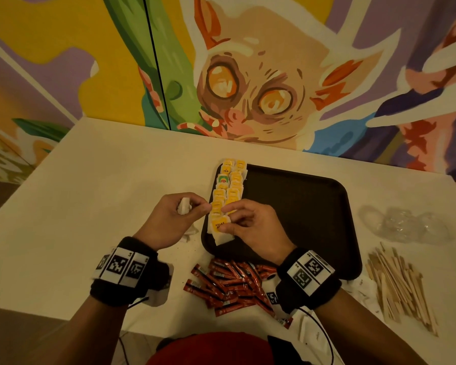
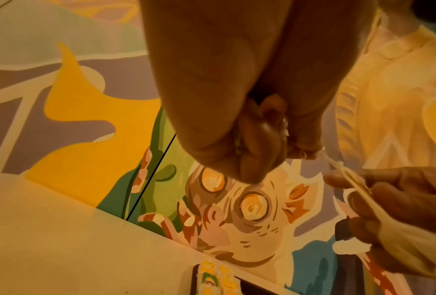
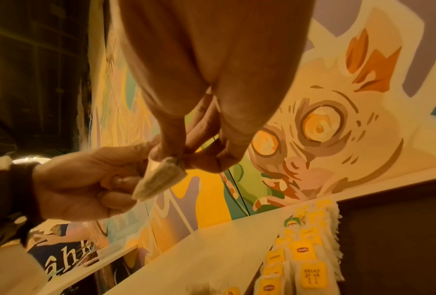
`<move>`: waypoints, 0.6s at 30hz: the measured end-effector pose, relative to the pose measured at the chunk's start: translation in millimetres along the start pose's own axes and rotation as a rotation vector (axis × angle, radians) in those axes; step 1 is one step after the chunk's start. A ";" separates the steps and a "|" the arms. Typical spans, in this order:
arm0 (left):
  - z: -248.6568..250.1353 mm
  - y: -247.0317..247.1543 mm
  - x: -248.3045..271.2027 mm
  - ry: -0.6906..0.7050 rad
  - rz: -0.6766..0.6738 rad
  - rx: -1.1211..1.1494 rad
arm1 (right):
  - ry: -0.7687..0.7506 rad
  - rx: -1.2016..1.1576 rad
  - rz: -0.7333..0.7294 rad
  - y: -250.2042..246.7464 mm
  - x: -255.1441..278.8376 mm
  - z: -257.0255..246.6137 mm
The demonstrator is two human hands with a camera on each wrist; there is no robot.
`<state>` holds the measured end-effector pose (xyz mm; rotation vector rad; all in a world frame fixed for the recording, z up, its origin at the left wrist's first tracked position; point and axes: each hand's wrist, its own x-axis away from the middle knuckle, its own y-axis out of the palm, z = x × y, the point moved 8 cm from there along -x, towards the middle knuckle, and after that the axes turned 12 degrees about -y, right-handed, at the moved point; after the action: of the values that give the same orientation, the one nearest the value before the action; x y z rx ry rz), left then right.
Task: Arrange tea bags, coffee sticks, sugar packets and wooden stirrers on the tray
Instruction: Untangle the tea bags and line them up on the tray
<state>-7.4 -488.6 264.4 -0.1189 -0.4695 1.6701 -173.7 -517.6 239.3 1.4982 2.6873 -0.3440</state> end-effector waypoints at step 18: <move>-3.5 23.7 -2.3 -0.012 0.006 0.101 | -0.105 -0.124 0.093 -3.0 -1.0 -10.3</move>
<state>-27.7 -491.9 252.0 -0.0356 -0.3931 1.6974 -175.1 -517.8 250.0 1.5189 2.4989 -0.2398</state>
